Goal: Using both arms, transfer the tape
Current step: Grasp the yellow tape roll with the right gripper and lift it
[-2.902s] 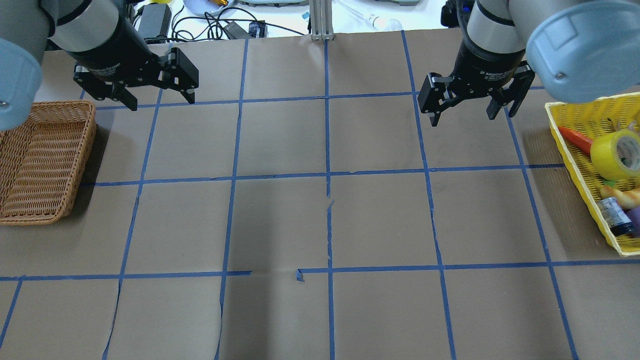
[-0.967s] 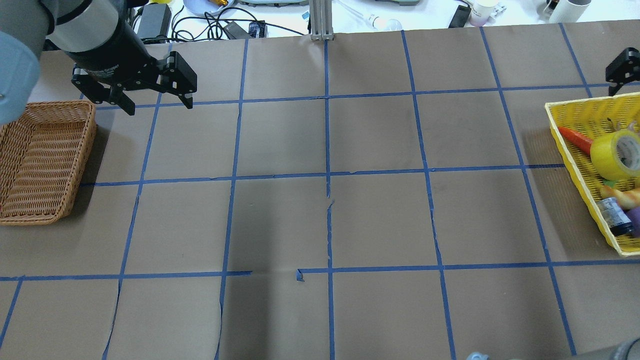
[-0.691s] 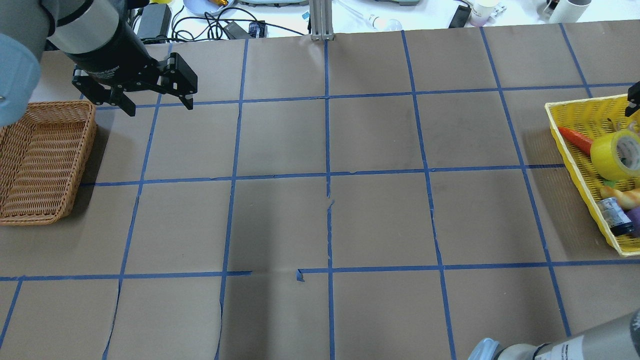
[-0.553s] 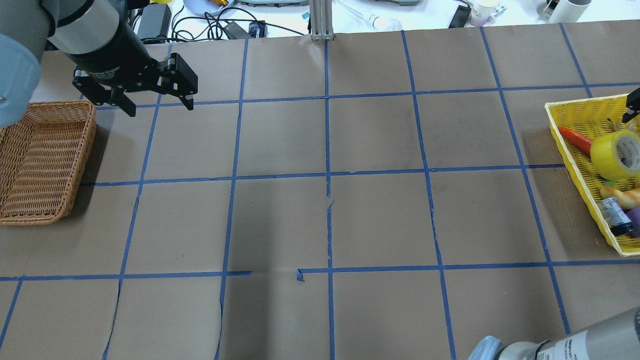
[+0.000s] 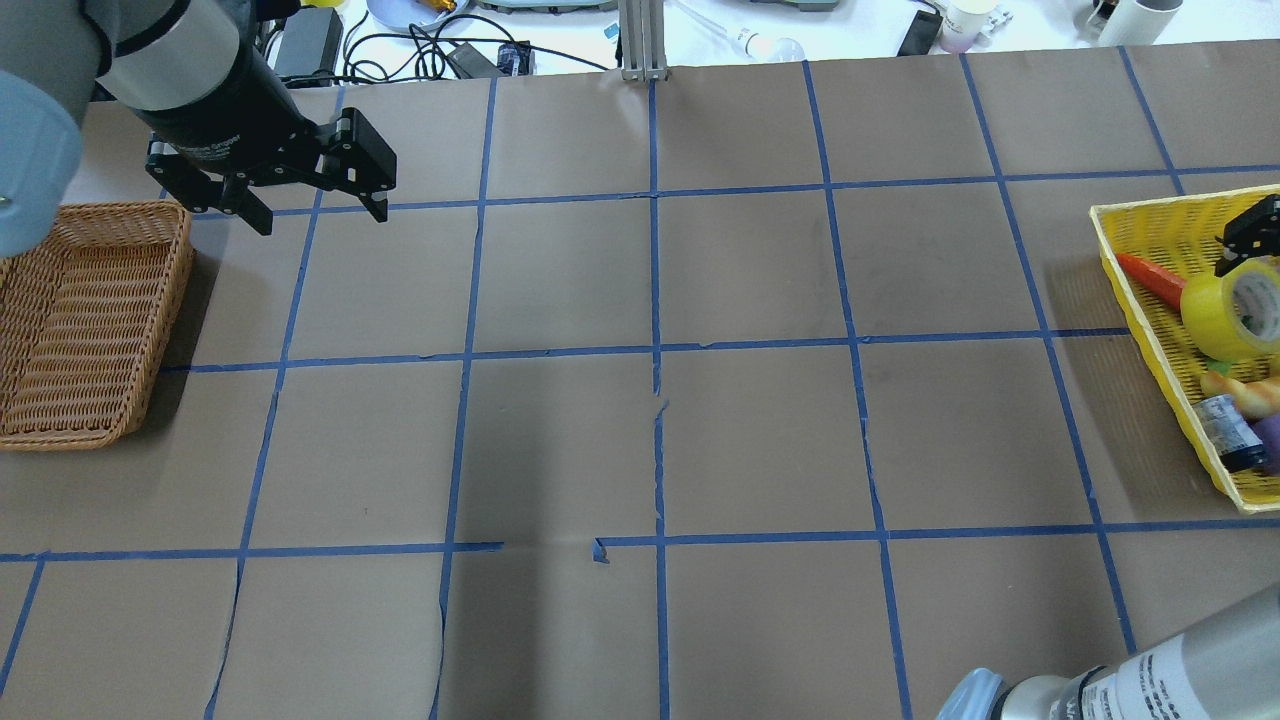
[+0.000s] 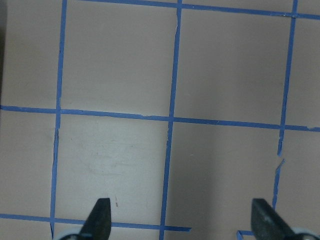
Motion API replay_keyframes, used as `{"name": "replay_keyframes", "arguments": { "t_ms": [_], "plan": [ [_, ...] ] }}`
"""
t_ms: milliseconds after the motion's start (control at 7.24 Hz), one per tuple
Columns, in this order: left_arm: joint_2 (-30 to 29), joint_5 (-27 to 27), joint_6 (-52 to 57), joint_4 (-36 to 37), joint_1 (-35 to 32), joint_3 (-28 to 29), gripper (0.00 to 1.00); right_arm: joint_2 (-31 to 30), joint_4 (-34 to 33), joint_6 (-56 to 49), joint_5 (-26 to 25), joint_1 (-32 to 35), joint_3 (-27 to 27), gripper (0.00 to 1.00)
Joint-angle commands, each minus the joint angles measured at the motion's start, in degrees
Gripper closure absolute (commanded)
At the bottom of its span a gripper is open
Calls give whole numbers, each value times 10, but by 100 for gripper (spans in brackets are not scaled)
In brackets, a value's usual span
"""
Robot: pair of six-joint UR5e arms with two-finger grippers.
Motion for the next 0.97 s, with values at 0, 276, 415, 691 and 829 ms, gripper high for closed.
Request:
{"name": "replay_keyframes", "arguments": {
  "t_ms": [0, 276, 415, 691, 829],
  "plan": [
    [0, -1, 0, 0, 0, 1, 0, 30, -19, 6, -1, 0, 1, 21],
    [1, 0, 0, 0, 0, 0, 0, 33, -15, 7, -1, 0, 2, 69],
    [1, 0, 0, 0, 0, 0, 0, 28, -13, 7, -1, 0, 1, 94],
    [2, 0, 0, 0, 0, -1, 0, 25, 4, 7, -11, 2, 0, 100],
    [3, 0, 0, 0, 0, -3, 0, 3, 21, 8, -29, 9, -2, 100]
  ]
}}
